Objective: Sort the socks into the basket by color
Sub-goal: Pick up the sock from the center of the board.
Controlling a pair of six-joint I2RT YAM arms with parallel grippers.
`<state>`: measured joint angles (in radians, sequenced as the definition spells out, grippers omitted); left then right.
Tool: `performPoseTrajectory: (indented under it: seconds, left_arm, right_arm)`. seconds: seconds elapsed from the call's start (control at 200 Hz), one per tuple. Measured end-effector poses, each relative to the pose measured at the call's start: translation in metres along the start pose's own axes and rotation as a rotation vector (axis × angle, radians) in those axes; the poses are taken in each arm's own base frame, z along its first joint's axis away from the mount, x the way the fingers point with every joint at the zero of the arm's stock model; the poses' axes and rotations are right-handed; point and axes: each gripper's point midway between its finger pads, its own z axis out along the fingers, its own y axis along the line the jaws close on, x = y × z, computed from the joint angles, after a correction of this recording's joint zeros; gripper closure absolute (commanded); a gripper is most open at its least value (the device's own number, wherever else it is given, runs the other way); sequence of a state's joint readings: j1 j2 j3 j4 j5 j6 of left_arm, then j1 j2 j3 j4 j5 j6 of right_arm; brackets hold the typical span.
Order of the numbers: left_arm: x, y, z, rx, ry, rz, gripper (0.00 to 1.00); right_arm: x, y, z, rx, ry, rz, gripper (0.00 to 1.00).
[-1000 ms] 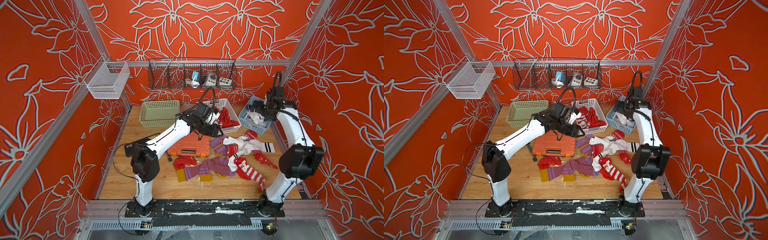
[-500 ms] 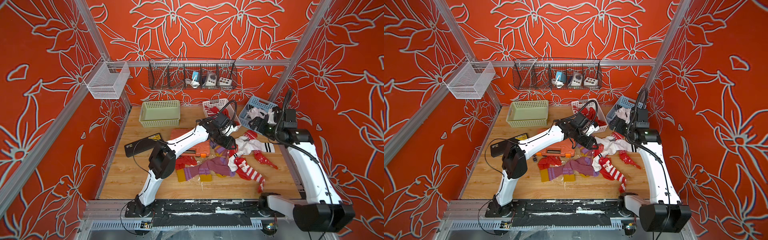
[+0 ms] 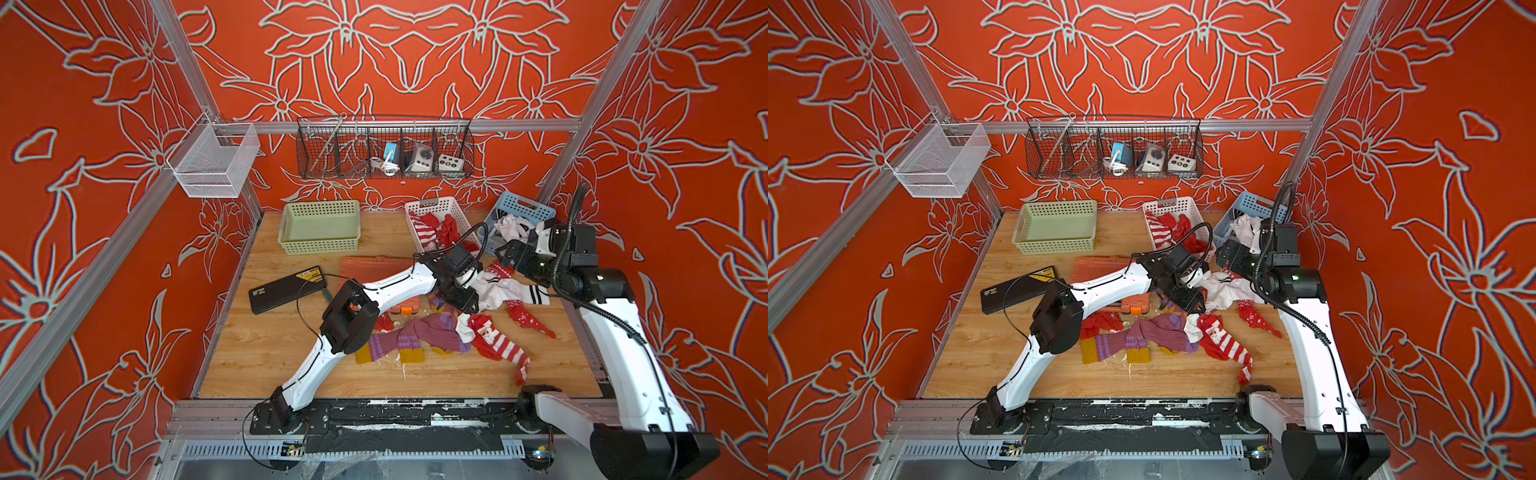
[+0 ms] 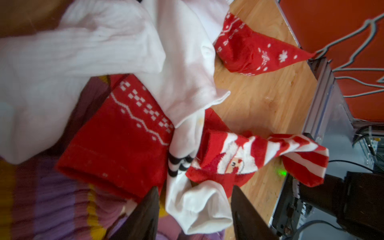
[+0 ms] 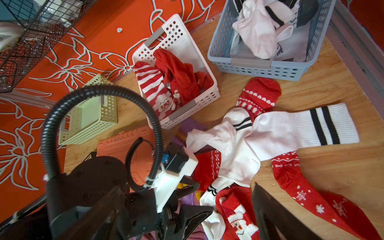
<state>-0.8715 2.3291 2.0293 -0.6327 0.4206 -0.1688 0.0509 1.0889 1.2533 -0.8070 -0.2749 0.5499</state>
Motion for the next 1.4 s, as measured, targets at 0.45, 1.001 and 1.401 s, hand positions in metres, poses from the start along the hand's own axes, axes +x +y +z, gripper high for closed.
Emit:
performPoseTrajectory:
  seconds: [0.45, 1.001, 1.401]
  left_arm:
    - [-0.011, 0.016, 0.025, -0.071, -0.035, 0.032, 0.72]
    - [-0.01, 0.009, 0.014, -0.063, -0.031, 0.048, 1.0]
    - [-0.038, -0.026, -0.121, 0.038, -0.2, 0.029, 1.0]
  right_arm:
    - [0.009, 0.011, 0.007, -0.029, 0.043, -0.025, 0.02]
    - [0.006, 0.013, 0.009, -0.03, 0.044, -0.043, 0.02]
    - [0.01, 0.019, 0.006, -0.066, 0.069, -0.083, 0.2]
